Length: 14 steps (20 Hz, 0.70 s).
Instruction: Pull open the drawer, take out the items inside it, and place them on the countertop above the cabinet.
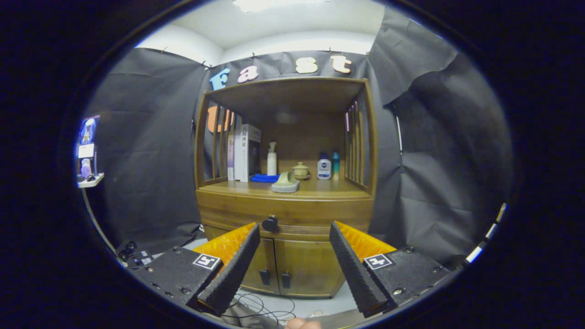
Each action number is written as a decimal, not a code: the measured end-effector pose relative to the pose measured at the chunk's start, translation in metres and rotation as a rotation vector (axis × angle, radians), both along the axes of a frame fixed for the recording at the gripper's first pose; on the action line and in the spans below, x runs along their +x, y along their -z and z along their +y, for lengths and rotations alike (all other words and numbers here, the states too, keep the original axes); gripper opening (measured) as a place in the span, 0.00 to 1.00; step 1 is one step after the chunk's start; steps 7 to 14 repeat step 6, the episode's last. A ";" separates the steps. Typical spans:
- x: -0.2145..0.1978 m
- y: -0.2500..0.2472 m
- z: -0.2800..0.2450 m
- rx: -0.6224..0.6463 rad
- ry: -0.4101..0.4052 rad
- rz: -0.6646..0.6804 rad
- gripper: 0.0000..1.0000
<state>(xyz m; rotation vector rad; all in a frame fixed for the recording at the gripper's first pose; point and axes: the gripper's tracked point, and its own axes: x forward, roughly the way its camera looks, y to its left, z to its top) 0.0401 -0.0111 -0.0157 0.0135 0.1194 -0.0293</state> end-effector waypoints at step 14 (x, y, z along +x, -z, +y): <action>-0.053 -0.001 -0.022 -0.002 0.011 -0.076 0.99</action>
